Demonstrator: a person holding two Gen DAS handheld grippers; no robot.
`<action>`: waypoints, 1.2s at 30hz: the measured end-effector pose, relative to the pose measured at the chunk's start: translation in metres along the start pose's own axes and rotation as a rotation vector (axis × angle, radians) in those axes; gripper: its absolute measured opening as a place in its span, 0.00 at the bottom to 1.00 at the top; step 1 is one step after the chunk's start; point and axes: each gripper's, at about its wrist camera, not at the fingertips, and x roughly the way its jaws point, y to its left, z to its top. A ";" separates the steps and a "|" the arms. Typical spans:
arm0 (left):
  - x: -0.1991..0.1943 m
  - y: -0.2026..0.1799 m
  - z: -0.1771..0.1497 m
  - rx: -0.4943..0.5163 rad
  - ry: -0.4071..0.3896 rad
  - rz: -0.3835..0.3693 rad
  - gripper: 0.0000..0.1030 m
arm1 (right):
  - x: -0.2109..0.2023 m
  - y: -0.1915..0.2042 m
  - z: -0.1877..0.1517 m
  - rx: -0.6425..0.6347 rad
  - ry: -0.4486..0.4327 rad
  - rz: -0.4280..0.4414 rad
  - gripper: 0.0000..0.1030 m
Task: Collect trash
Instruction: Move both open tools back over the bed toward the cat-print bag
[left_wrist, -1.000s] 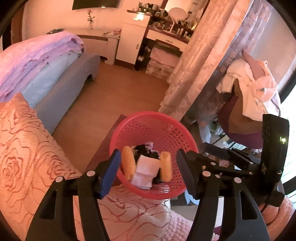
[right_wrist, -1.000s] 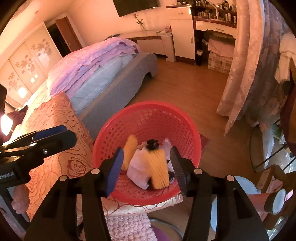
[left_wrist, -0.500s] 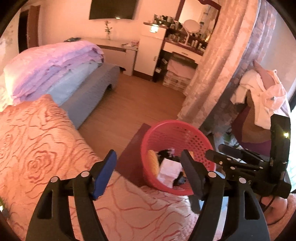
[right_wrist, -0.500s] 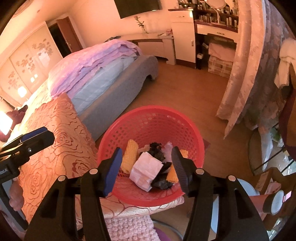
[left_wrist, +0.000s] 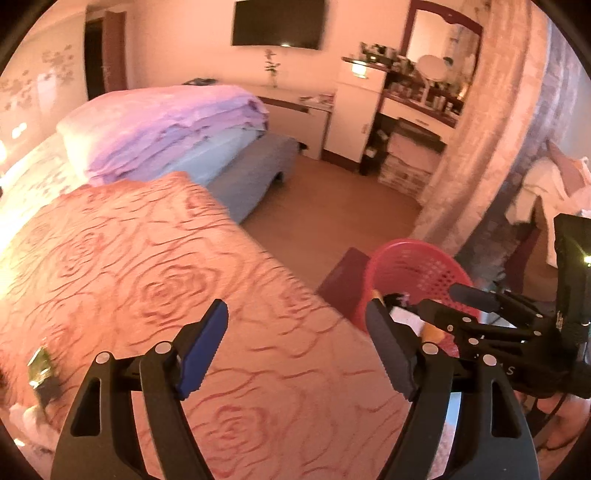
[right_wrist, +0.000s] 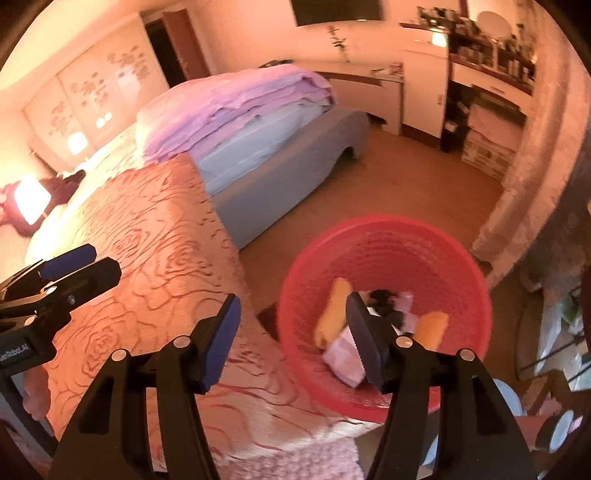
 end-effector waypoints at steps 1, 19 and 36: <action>-0.004 0.007 -0.002 -0.013 -0.003 0.016 0.72 | 0.002 0.007 0.001 -0.013 0.003 0.007 0.56; -0.057 0.081 -0.044 -0.177 -0.028 0.239 0.75 | 0.033 0.108 0.001 -0.202 0.054 0.141 0.62; -0.137 0.177 -0.129 -0.337 -0.007 0.545 0.76 | 0.039 0.154 0.002 -0.307 0.072 0.259 0.62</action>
